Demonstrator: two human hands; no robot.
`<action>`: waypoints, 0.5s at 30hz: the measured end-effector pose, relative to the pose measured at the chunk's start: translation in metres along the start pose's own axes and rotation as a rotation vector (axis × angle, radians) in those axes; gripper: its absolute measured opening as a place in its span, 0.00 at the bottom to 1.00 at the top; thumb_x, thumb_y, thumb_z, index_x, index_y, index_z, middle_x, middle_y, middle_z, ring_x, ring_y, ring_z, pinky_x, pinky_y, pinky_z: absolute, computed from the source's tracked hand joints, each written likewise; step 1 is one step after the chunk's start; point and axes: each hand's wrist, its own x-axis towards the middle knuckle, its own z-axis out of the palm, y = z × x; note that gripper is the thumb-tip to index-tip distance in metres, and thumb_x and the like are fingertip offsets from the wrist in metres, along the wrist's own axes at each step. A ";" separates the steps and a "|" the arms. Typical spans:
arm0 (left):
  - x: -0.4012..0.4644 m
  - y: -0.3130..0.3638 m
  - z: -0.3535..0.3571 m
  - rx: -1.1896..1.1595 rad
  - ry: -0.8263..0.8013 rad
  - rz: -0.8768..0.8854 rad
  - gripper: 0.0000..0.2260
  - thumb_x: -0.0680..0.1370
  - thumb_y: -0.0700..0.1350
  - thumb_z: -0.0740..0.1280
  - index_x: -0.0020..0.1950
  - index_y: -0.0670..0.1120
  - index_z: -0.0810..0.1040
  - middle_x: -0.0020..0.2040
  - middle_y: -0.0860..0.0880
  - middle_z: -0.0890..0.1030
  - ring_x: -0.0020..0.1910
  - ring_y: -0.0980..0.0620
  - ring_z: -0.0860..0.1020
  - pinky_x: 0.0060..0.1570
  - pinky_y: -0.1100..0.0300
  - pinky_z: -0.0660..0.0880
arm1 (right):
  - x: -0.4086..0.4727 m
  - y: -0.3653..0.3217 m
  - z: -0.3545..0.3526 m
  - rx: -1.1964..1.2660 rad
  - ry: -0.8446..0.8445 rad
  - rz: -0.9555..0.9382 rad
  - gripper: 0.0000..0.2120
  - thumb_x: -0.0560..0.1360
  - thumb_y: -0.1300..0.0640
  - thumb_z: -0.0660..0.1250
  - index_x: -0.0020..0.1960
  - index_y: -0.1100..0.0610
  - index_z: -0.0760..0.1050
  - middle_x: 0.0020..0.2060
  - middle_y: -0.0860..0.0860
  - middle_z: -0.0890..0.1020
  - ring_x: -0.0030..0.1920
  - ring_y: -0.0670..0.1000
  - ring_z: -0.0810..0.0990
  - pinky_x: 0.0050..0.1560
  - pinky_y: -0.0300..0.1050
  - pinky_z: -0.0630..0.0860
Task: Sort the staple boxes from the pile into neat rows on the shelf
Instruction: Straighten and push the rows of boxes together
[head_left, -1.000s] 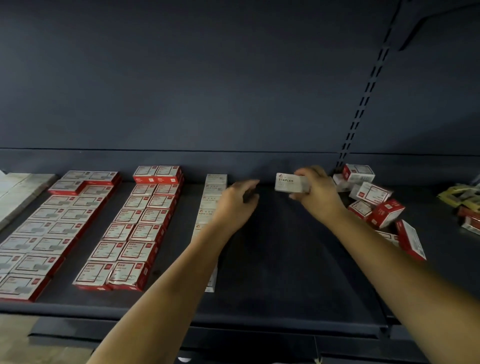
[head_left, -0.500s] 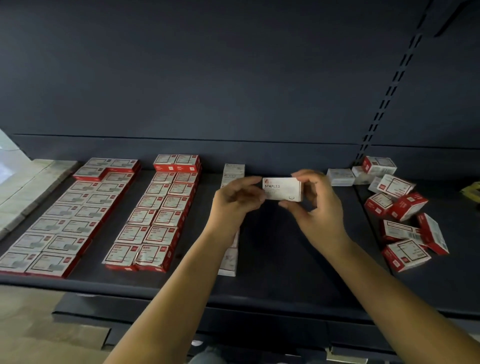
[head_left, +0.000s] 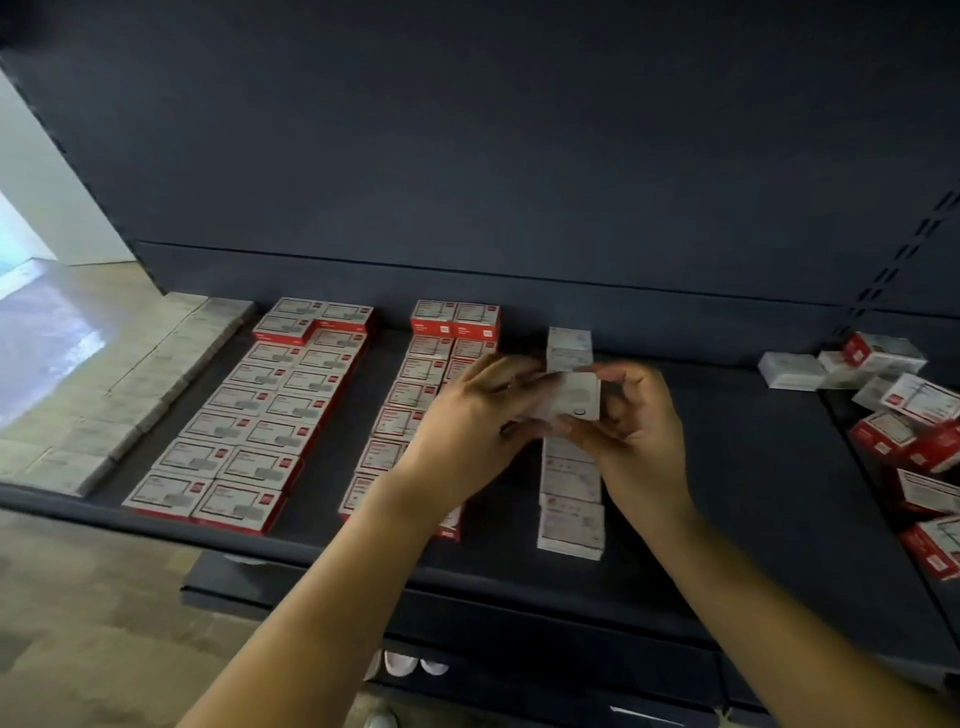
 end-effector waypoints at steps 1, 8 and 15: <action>-0.003 -0.007 -0.009 -0.003 -0.033 0.002 0.19 0.72 0.50 0.64 0.59 0.43 0.80 0.56 0.45 0.79 0.55 0.47 0.76 0.50 0.53 0.78 | 0.001 -0.001 0.013 0.009 -0.011 0.010 0.23 0.67 0.74 0.70 0.50 0.52 0.69 0.46 0.40 0.82 0.49 0.45 0.82 0.44 0.37 0.78; -0.029 -0.062 -0.068 0.029 -0.101 0.047 0.17 0.72 0.47 0.61 0.58 0.44 0.80 0.53 0.46 0.80 0.51 0.49 0.76 0.43 0.55 0.78 | 0.008 0.002 0.098 -0.080 -0.102 0.040 0.22 0.67 0.68 0.73 0.52 0.50 0.70 0.49 0.44 0.81 0.53 0.46 0.80 0.53 0.43 0.78; -0.064 -0.132 -0.116 0.051 -0.183 -0.026 0.18 0.66 0.36 0.76 0.54 0.44 0.82 0.50 0.46 0.81 0.49 0.44 0.79 0.41 0.49 0.80 | 0.029 0.011 0.181 -0.684 -0.302 -0.225 0.19 0.69 0.57 0.73 0.58 0.58 0.74 0.51 0.47 0.79 0.51 0.39 0.73 0.51 0.27 0.67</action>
